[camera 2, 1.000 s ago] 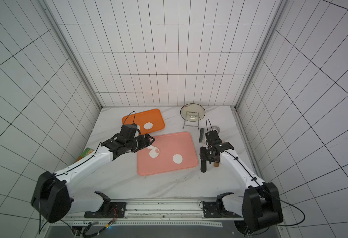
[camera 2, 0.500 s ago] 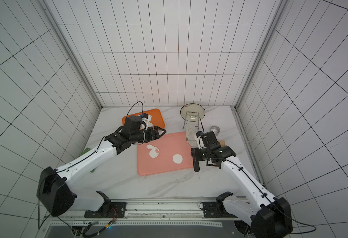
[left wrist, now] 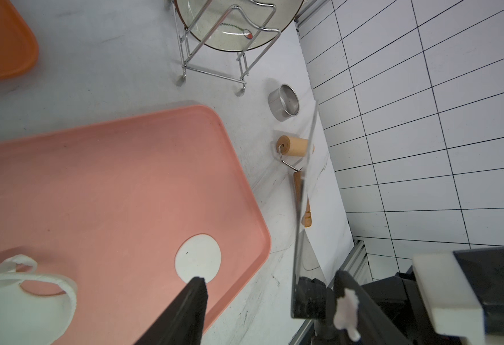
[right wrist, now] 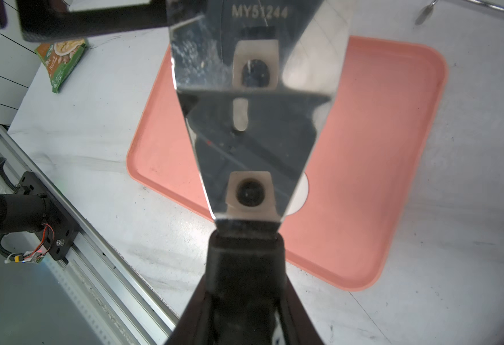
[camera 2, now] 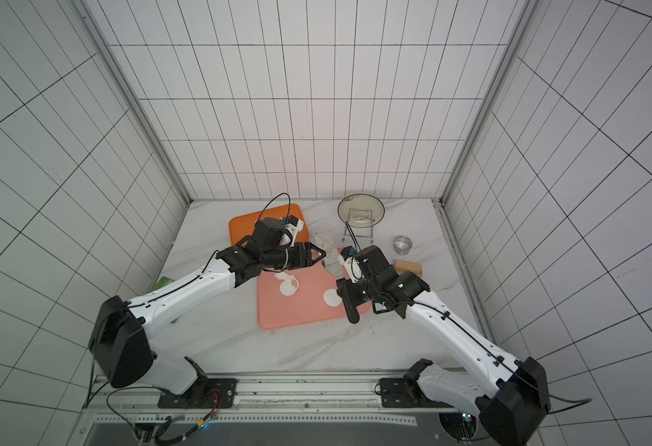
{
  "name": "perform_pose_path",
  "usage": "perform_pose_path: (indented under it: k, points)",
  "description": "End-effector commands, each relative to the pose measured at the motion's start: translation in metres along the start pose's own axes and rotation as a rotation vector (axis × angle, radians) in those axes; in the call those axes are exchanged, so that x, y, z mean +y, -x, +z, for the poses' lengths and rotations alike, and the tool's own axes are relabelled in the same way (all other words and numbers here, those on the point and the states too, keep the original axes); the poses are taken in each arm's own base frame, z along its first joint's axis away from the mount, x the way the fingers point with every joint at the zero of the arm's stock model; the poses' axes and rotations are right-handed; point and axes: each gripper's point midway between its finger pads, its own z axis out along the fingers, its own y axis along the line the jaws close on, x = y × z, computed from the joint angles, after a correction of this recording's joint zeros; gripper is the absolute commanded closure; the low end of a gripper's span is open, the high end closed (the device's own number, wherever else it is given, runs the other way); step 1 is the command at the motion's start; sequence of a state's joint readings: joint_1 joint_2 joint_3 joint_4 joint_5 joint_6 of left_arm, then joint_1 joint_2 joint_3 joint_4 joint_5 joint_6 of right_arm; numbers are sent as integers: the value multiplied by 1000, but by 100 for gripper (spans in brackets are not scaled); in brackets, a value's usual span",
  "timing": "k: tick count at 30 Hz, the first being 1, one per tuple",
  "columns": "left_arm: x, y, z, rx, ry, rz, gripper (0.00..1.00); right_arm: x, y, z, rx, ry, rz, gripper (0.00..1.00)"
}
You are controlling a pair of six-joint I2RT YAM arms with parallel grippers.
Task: Roll out the dumpling wrappers from the dough
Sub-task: Pick up the spatula from the center of the board.
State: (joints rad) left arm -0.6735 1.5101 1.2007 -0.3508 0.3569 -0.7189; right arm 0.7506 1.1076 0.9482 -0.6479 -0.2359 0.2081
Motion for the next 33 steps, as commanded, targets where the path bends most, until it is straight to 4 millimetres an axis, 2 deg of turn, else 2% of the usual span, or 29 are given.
perform_pose_path:
  k: [1,4,10,12,13,14,18,21,26,33]
  points:
    - [-14,8,3,-17,-41,31,47,12,27,-12,-81,15,-53,100]
    - [-16,6,8,-3,-46,30,59,20,27,-12,-77,40,-71,100]
    - [-16,1,15,26,-60,20,95,22,25,-10,-64,41,-81,100]
    - [-16,1,15,28,-61,14,100,21,23,-10,-60,37,-77,100]
    - [-16,1,15,29,-62,12,100,20,22,-10,-59,33,-75,99]
    - [-15,1,15,27,-61,7,100,18,21,-10,-58,24,-72,93]
    - [-11,10,9,-1,-80,-48,100,9,10,-8,-43,-17,-58,61]
    - [-7,21,1,-50,-103,-92,100,8,2,-6,-35,-7,-35,50]
    - [-7,29,-9,-78,-150,-128,100,13,-7,1,-42,40,9,46]
    - [-20,30,-19,-98,-229,-131,100,16,-5,13,-44,72,39,43]
